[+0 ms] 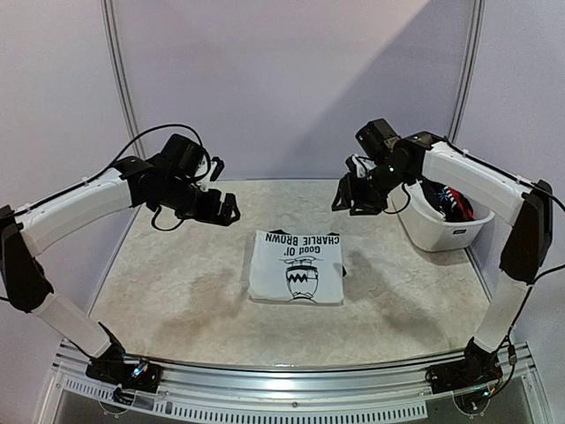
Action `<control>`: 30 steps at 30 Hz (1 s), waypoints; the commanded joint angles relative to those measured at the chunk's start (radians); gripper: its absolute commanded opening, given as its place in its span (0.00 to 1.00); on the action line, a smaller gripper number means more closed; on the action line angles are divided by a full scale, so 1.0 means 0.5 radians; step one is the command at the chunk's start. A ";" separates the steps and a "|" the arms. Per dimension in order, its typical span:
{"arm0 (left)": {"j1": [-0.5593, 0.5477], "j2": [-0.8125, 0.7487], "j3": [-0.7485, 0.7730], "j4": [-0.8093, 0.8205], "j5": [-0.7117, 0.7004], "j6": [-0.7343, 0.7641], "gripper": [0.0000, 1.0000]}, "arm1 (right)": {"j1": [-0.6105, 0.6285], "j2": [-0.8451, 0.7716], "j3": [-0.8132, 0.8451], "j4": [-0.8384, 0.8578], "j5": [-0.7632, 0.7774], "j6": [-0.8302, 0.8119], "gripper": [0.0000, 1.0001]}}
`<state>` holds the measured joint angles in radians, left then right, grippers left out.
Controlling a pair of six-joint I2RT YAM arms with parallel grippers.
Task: Fold and stack the mixed laundry pile
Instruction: Move the square folded T-shirt to the center of the board.
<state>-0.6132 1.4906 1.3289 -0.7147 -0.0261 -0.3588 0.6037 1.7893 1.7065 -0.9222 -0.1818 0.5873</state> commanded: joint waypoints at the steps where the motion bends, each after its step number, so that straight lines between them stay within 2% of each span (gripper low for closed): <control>1: 0.096 0.203 -0.011 0.042 0.375 0.068 0.96 | -0.004 -0.277 -0.306 0.015 0.147 0.137 0.57; 4: 0.100 0.352 -0.022 0.047 0.523 0.077 0.91 | -0.004 -0.453 -0.470 -0.016 0.191 0.184 0.60; 8: 0.101 0.606 0.029 0.028 0.676 0.071 0.80 | -0.004 -0.635 -0.615 -0.081 0.243 0.231 0.63; 15: 0.099 0.911 0.125 0.007 0.717 -0.010 0.68 | -0.002 -0.865 -0.735 -0.188 0.321 0.317 0.65; 20: 0.100 1.061 0.152 0.035 0.794 -0.014 0.51 | -0.003 -0.938 -0.767 -0.233 0.335 0.354 0.66; 27: 0.098 1.155 0.158 0.086 0.845 -0.030 0.46 | -0.004 -0.970 -0.772 -0.260 0.334 0.383 0.66; 30: 0.100 1.198 0.168 0.108 0.867 -0.045 0.38 | -0.003 -0.982 -0.772 -0.260 0.333 0.397 0.66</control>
<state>-0.5682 2.0533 1.3903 -0.6865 0.3782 -0.3752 0.6022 1.3273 1.3293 -1.0332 -0.0345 0.7658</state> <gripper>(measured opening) 0.430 0.657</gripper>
